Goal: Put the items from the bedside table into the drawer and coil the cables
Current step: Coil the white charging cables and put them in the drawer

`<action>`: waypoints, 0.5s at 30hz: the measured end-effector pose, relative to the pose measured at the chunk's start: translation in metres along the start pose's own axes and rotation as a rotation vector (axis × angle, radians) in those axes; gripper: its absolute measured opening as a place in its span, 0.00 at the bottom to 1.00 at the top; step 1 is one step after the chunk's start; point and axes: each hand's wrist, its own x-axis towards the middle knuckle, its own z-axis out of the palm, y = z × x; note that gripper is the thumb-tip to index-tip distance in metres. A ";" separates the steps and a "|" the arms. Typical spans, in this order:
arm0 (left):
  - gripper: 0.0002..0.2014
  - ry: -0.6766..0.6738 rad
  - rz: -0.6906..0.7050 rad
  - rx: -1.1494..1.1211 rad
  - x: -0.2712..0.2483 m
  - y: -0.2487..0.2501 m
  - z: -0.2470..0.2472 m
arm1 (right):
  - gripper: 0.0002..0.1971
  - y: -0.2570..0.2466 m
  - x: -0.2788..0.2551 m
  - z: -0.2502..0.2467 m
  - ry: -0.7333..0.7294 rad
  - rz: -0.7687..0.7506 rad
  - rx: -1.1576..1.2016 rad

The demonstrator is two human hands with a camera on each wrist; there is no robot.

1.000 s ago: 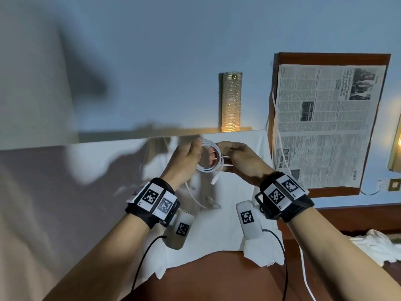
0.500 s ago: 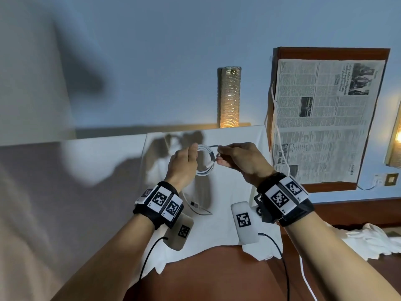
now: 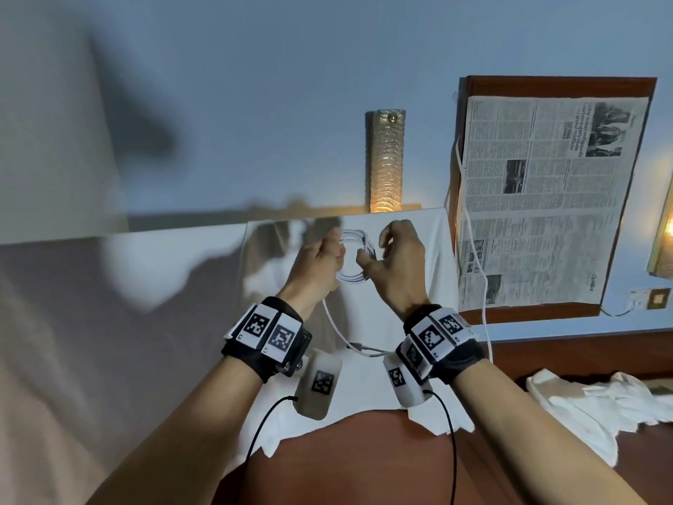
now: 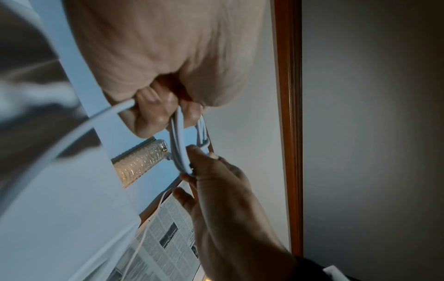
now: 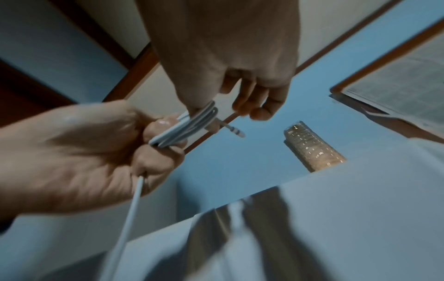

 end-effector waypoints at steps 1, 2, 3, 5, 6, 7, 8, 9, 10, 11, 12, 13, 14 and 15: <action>0.17 0.002 0.002 -0.003 0.000 0.001 -0.001 | 0.13 0.002 0.002 0.000 -0.046 -0.026 0.086; 0.17 0.003 0.004 -0.008 0.001 0.002 -0.001 | 0.13 0.003 0.004 -0.001 -0.112 -0.048 0.149; 0.17 0.004 0.006 -0.010 0.002 0.002 -0.003 | 0.12 0.003 0.005 -0.002 -0.190 -0.057 0.193; 0.16 0.008 0.007 -0.001 0.004 0.002 -0.005 | 0.10 0.002 0.007 -0.005 -0.322 -0.037 0.247; 0.16 0.008 0.006 0.004 0.005 0.001 -0.006 | 0.09 0.001 0.008 -0.006 -0.361 -0.023 0.253; 0.16 0.005 0.005 0.005 0.006 0.001 -0.007 | 0.10 -0.002 0.008 -0.008 -0.393 -0.014 0.245; 0.17 0.001 0.008 0.010 0.005 0.001 -0.008 | 0.11 -0.005 0.008 -0.010 -0.428 -0.012 0.227; 0.17 -0.002 0.016 0.017 0.005 0.001 -0.010 | 0.12 -0.008 0.006 -0.011 -0.464 -0.016 0.201; 0.17 -0.003 0.026 0.016 0.006 0.002 -0.011 | 0.13 -0.008 0.004 -0.012 -0.492 -0.016 0.185; 0.16 -0.004 0.036 0.009 0.006 0.004 -0.013 | 0.13 -0.006 0.001 -0.014 -0.505 0.000 0.186; 0.16 -0.006 0.047 0.004 0.006 0.006 -0.014 | 0.13 -0.003 -0.003 -0.016 -0.507 0.037 0.222; 0.15 -0.006 0.058 0.006 0.005 0.008 -0.015 | 0.16 0.001 -0.007 -0.018 -0.505 0.082 0.280; 0.15 0.002 0.067 0.003 0.005 0.008 -0.015 | 0.19 0.004 -0.009 -0.019 -0.505 0.130 0.337; 0.15 0.014 0.063 -0.007 0.006 0.007 -0.015 | 0.22 0.006 -0.010 -0.020 -0.514 0.179 0.383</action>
